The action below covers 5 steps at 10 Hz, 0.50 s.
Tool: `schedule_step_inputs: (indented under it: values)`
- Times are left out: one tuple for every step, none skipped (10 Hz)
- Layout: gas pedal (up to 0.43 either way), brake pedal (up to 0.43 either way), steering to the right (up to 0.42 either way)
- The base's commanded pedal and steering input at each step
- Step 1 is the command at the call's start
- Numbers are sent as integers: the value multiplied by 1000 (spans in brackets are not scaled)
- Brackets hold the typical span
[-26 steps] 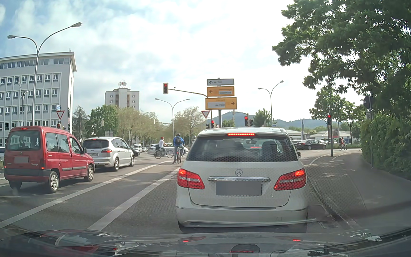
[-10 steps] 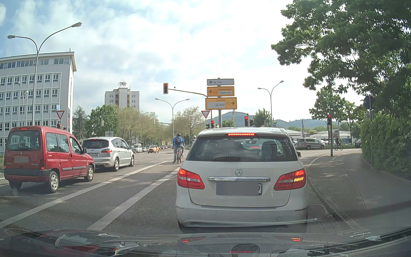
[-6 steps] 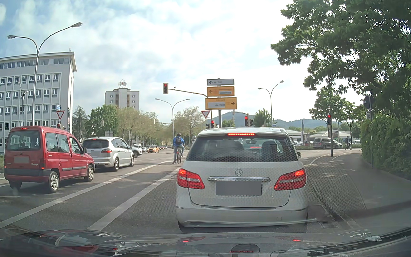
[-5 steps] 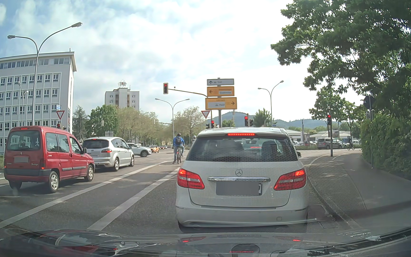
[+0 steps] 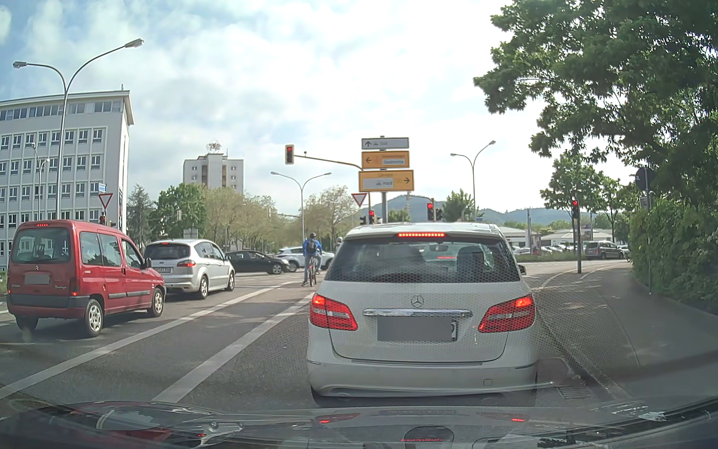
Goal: Follow the waypoints while adhering to traffic rules and regulations
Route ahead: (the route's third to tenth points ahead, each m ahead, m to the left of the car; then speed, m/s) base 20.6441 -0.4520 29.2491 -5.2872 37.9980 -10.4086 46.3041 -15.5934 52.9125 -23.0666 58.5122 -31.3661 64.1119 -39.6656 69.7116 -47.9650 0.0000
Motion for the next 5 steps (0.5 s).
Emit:
schedule_step_inputs:
  values:
    - [0,250,80]
    - [0,250,80]
    - [0,250,80]
    - [0,250,80]
    - [0,250,80]
